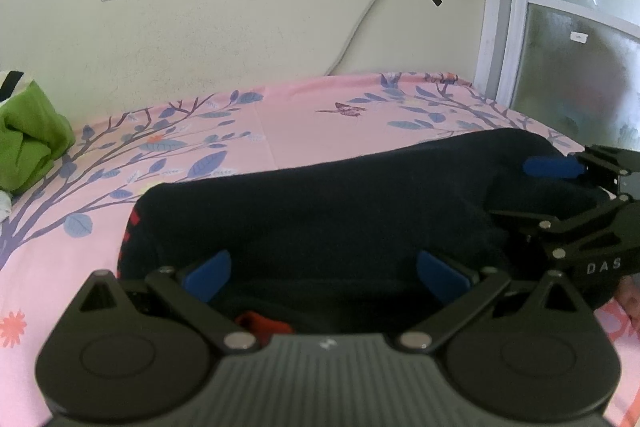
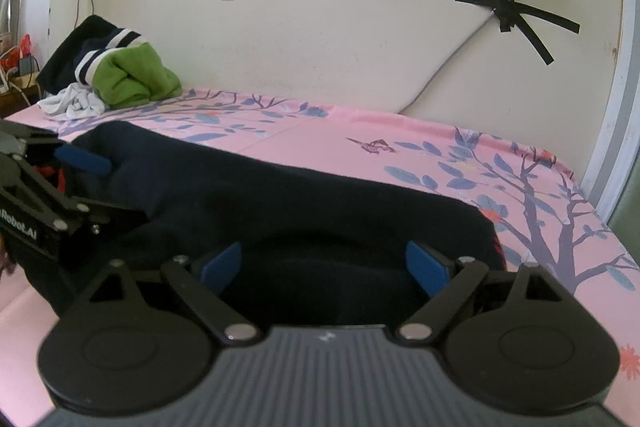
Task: Fold small clothes
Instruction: 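Press the folded sweater flat with both grippers side by side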
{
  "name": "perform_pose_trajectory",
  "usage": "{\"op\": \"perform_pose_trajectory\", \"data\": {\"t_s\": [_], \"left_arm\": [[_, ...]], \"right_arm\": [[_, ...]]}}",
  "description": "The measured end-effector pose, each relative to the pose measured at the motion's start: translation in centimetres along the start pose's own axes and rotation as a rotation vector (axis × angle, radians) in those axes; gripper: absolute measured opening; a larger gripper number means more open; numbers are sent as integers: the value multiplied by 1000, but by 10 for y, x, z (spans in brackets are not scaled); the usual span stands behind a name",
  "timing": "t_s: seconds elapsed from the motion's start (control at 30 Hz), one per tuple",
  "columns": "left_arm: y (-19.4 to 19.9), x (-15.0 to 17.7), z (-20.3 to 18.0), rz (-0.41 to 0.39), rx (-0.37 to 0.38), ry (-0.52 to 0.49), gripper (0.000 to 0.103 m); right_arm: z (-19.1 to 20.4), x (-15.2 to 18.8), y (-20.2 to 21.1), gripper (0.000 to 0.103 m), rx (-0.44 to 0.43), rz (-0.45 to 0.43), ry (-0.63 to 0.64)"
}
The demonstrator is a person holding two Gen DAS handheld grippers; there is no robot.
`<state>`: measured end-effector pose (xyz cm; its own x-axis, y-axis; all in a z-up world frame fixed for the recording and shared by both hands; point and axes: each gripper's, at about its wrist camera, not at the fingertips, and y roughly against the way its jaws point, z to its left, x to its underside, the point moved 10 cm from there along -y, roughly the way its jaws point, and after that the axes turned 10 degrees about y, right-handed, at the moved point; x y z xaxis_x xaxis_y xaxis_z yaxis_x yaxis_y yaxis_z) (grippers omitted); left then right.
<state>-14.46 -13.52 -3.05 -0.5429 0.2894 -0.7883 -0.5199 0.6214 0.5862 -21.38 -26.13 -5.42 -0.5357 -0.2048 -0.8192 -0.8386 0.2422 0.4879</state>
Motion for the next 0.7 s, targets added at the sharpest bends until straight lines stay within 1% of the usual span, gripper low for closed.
{"op": "perform_pose_trajectory", "data": {"t_s": [0.17,0.3,0.43,0.53,0.63,0.7], "left_arm": [[1,1,0,1,-1,-6,103],[4,1,2,-6,16,5,103],[11,0,1,-22,32,1,103],[18,-1,2,-51,49,2,103],[24,-4,5,-82,73,30,103],[23,-6,9,-76,84,64,103]], "right_arm": [[0,0,0,82,-1,0,0],[0,0,0,82,-2,-1,-1],[1,1,2,82,10,-5,-1],[4,4,14,82,20,-19,-14],[4,9,24,82,4,-30,-21],[5,10,25,82,4,-29,-19]]}}
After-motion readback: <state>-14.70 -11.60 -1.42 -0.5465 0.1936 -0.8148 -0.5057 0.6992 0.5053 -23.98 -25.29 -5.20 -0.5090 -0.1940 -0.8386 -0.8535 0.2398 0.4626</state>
